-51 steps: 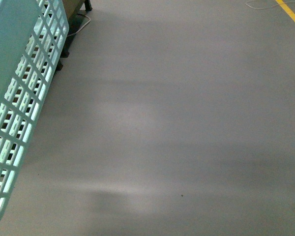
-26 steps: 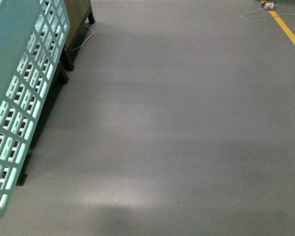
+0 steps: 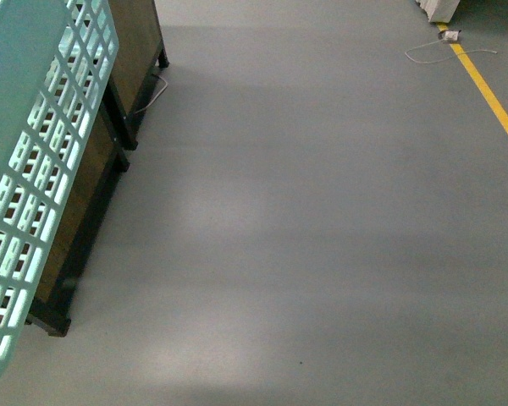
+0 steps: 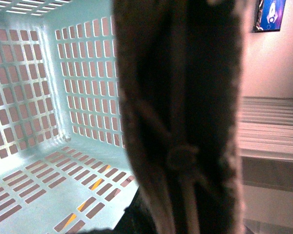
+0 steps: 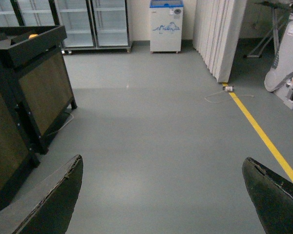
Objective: Pick lemon and mango into basket
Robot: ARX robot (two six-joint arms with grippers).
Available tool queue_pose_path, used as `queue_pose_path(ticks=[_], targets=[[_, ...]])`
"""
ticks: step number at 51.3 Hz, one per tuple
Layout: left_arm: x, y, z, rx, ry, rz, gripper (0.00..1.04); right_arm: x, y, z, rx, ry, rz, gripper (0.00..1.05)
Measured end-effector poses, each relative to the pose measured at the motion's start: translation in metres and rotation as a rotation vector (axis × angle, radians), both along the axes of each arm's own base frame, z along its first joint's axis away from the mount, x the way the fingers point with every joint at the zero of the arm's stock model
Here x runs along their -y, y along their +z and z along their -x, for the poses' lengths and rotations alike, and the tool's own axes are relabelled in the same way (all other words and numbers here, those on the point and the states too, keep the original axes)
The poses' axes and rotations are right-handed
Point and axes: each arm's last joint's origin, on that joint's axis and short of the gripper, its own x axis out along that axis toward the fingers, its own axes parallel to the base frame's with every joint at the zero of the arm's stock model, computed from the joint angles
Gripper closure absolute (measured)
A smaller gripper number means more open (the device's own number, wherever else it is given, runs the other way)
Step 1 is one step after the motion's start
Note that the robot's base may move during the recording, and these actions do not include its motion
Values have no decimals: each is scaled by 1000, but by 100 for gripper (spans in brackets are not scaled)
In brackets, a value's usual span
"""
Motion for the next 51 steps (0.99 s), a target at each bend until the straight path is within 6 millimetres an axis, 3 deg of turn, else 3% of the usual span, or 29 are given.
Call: queue_pose_path(ticks=[51], targets=[[0,0,0,2,-2,1,101,0,0,0,1,-4,0,9]])
